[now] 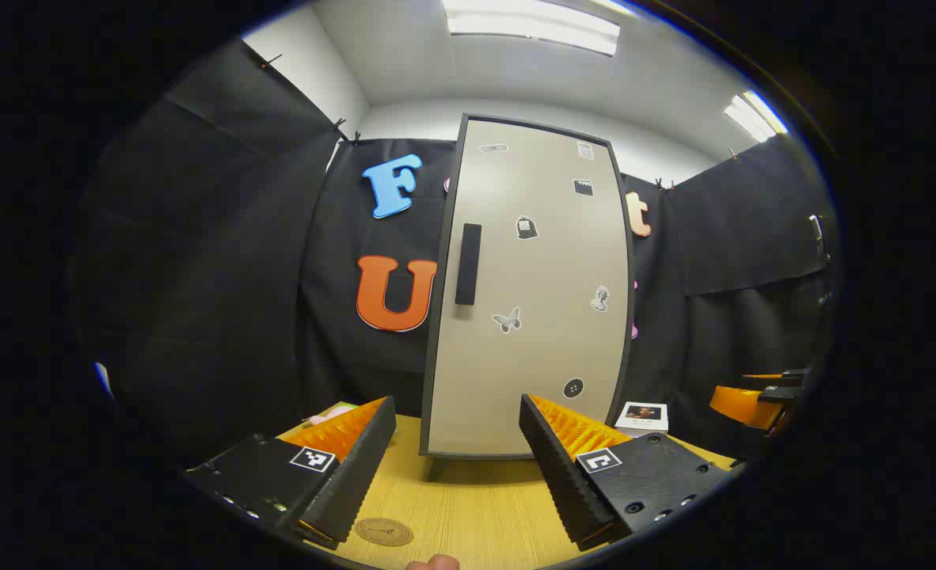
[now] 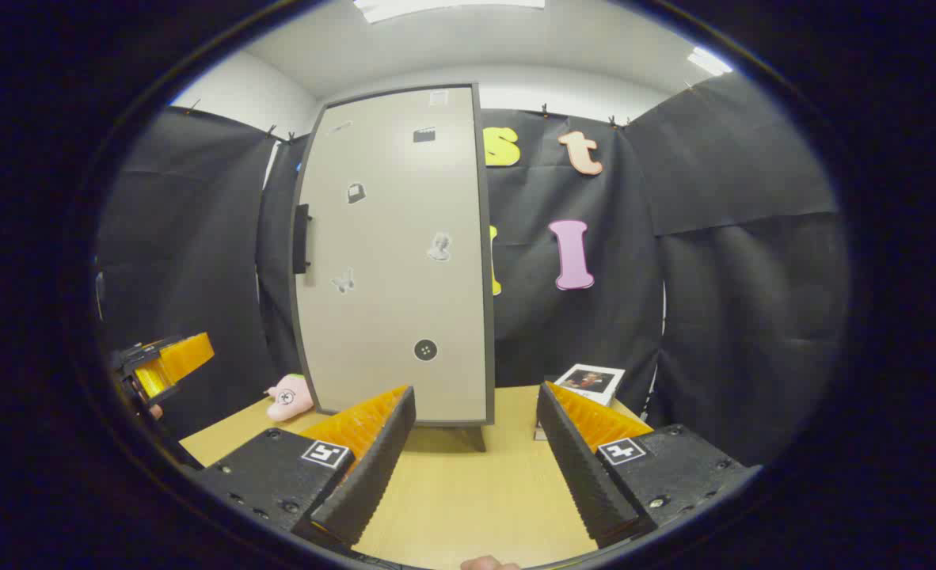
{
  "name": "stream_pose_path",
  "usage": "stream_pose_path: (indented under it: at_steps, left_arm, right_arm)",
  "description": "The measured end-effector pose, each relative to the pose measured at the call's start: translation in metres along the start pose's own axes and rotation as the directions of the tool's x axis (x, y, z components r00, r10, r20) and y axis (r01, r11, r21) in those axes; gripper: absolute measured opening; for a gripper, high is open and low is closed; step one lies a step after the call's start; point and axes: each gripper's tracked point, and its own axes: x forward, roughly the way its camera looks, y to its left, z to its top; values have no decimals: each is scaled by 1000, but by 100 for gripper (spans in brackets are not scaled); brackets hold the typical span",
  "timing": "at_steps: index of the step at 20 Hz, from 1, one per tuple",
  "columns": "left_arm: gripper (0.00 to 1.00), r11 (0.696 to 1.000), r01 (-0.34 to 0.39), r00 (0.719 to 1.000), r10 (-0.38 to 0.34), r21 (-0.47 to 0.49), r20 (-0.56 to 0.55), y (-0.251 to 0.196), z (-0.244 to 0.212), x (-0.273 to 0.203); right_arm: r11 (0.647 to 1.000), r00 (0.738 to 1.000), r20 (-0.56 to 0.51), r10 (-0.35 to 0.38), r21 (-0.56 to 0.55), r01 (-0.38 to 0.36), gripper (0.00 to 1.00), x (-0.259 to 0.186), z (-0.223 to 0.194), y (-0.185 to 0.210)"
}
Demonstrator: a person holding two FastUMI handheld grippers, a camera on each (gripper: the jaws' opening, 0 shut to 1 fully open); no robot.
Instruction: Open the cabinet door with the right hand, grasp the bottle in the cabinet with the left hand and place it on the coaster, then close the cabinet door with the right hand.
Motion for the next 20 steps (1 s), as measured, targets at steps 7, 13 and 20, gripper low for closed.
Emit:
stream_pose_path:
  at_steps: [7, 13, 20]
  left_arm:
    - [95, 1000, 4, 1000, -4, 12, -3, -6, -3, -8]
    - [95, 1000, 6, 1000, -6, 18, -8, -10, -6, -11]
    - [95, 999, -13, 1000, 13, 37, -7, -5, -4, -14]
  right_arm:
    - [1000, 1000, 31, 3, -5, -3, 95, -16, 7, -1]
    - [1000, 999, 41, -6, 1, 6, 95, -21, 9, -8]
    - [1000, 999, 41, 26, 1, -26, 95, -21, 5, 1]
